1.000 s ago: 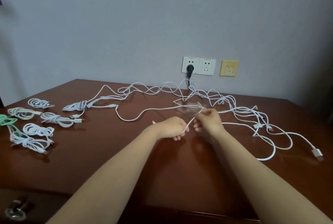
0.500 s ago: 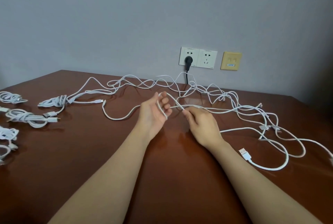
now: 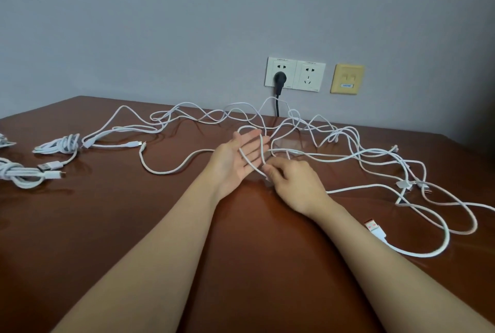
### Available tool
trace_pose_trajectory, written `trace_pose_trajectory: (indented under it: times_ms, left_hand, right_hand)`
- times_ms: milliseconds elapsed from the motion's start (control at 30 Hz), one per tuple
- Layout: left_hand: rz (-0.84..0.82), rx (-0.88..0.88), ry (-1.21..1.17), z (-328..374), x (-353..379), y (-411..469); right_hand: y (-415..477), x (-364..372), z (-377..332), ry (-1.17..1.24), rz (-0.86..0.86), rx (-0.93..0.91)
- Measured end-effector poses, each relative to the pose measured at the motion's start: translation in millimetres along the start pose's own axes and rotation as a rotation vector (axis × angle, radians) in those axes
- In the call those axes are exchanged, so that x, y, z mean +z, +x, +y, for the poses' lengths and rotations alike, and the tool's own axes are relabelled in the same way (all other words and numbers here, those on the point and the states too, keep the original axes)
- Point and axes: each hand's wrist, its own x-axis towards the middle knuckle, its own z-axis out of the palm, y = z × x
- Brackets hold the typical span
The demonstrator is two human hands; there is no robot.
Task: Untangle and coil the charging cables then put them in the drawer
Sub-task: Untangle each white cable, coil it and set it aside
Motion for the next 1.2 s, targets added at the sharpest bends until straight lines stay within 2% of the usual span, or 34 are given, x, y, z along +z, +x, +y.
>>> trace_pose_trajectory:
  times_ms: [167,300,400,500,633,767,900,1033,1100,1200]
  left_hand:
    - [0.01,-0.019,-0.031,-2,5,2]
    - [-0.095,-0.104,0.156,-7,9,1]
    - [-0.118,-0.094,0.207,-10,12,0]
    - [-0.063,-0.057,0.114,-8,9,2]
    - [0.056,0.003,-0.05,-4,5,4]
    - [0.153,-0.026,-0.003,-5,9,8]
    - [0.209,-0.013,-0.067,-1,5,13]
    - [0.239,-0.034,-0.102,2,0,10]
    - [0.217,-0.071,0.03,0,3,10]
    - [0.183,-0.138,0.501,-3,15,10]
  right_hand:
    - [1,-5,-4,0.026,-0.079,0.074]
    - [3,-6,-2,0.149,-0.091,0.126]
    - [4,-5,0,0.225,-0.117,0.145]
    - [4,-5,-1,0.303,-0.173,0.171]
    - [2,-7,-6,0.25,-0.211,0.174]
    - [0,-7,-8,0.254,-0.142,0.125]
    - [-1,-8,-6,0.527,-0.035,0.118]
    - [1,-11,-3,0.856,0.048,0.226]
    - [2,-10,-4,0.917,0.06,0.253]
    - [1,-9,-2,0.903,0.092,0.232]
